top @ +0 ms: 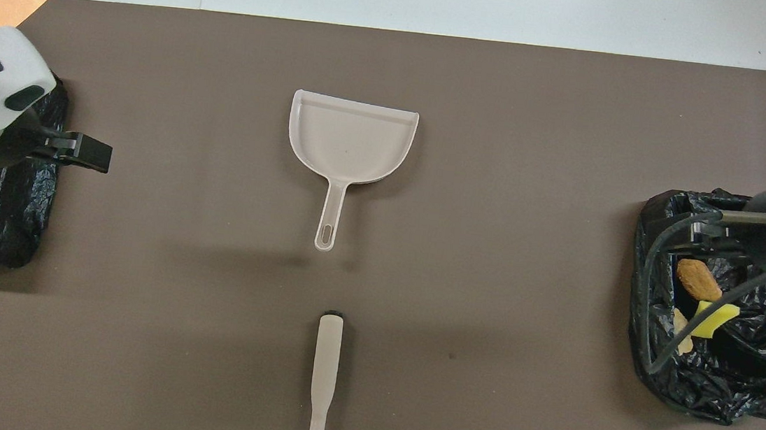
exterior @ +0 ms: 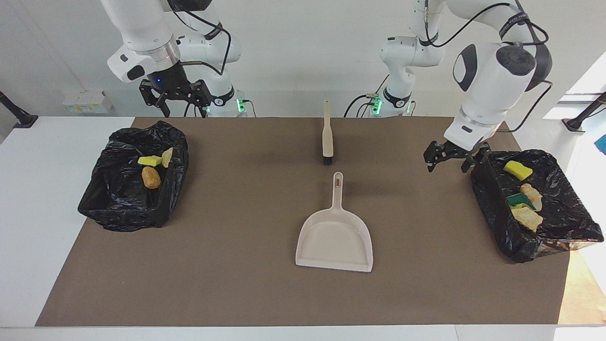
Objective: Sweep and dump trash in bin
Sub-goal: 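Set the dustpan on the table center with the left gripper and withdraw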
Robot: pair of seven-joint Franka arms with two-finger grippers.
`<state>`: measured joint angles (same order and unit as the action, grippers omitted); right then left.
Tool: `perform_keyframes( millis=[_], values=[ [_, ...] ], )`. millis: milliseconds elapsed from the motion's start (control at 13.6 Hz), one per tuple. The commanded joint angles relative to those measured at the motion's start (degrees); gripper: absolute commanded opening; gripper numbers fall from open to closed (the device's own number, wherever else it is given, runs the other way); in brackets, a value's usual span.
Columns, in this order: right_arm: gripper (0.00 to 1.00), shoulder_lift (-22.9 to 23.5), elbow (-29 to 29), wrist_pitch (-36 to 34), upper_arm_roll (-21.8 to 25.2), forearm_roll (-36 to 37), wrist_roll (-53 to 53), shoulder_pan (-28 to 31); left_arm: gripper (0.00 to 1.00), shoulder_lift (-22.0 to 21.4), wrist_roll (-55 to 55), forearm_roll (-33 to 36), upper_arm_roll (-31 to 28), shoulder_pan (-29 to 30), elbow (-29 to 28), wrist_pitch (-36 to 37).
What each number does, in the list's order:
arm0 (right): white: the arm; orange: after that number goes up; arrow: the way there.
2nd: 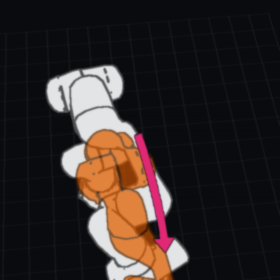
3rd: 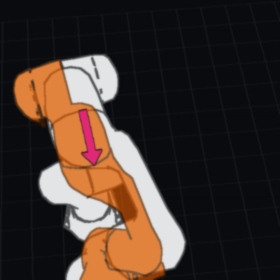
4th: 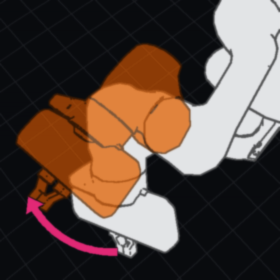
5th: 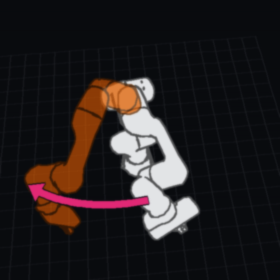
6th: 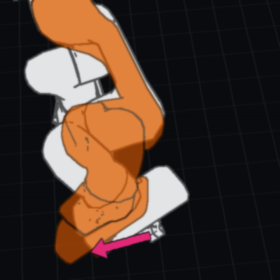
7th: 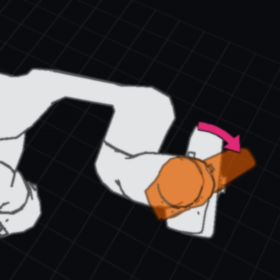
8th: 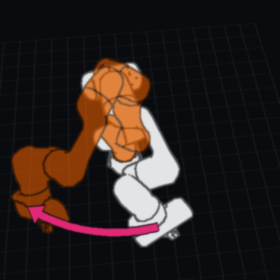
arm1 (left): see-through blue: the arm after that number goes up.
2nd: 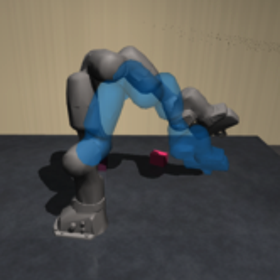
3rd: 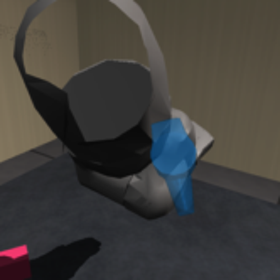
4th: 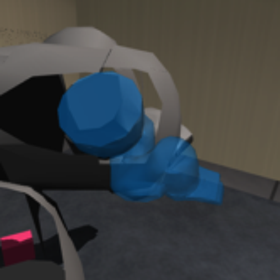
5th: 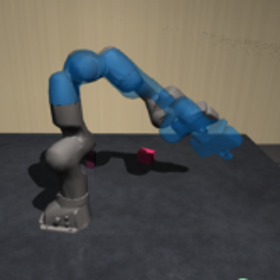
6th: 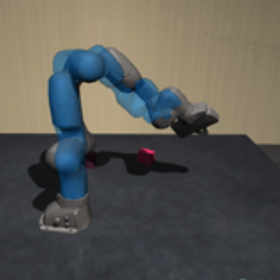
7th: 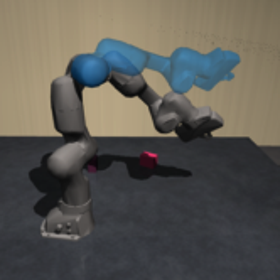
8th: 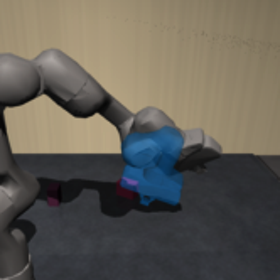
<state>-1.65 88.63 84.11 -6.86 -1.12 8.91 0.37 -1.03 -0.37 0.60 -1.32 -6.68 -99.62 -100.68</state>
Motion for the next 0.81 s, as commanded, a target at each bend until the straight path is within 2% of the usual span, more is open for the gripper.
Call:
perform_keyframes(
  millis=[0, 221, 738],
  values=[
    [1.0, -0.46, 0.41, -0.08, -0.08, -0.47, -1.88, 0.51, 1.0, -3.53, -2.0, -0.86, 0.61, 2.2, -1.28, 1.97],
    [1.0, -0.46, 0.41, -0.08, -0.08, -0.47, -1.8, 0.51, 1.0, -4.77, -6.56, -0.86, 0.35, 2.38, -1.02, 5.31],
    [1.0, -0.46, 0.41, 0.01, -0.08, -0.47, -1.88, 0.51, 1.0, -4.77, -5.96, -0.86, 0.18, 2.38, -1.19, 5.67]
  ],
)
